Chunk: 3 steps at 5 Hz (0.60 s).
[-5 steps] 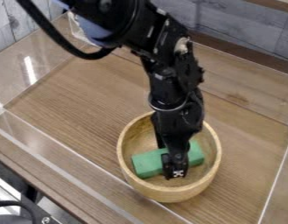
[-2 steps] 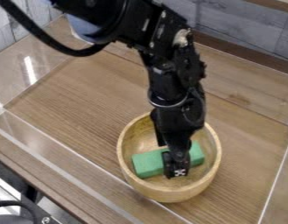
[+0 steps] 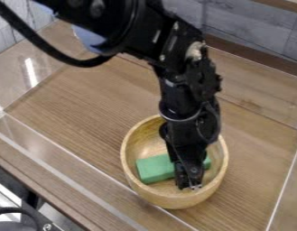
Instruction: Move green object from inside the wooden bowl to the table next to it
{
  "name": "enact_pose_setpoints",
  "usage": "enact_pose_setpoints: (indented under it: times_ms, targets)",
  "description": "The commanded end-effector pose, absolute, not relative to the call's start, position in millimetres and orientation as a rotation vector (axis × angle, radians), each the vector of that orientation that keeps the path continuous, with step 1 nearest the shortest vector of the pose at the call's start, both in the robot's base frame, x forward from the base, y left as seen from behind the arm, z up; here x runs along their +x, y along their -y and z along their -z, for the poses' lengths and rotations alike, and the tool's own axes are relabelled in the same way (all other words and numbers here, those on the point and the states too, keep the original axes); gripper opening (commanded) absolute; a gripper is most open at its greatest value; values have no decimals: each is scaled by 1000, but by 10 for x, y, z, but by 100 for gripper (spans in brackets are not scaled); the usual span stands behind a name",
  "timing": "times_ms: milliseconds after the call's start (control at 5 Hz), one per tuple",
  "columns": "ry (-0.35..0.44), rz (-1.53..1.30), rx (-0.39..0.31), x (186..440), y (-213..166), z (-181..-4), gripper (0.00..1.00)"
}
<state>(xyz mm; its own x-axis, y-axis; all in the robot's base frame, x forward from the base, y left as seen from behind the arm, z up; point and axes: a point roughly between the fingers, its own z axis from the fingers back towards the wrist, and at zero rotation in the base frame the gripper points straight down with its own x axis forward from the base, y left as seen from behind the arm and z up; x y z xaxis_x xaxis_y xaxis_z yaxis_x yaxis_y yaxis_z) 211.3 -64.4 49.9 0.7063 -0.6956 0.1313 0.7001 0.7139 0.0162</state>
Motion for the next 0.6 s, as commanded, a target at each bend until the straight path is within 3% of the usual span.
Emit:
enact_pose_setpoints:
  times_ms: [0, 400]
  targets:
    - [180, 712, -16, 2189, 694, -635, 0]
    - [255, 651, 24, 2299, 676, -1053, 0]
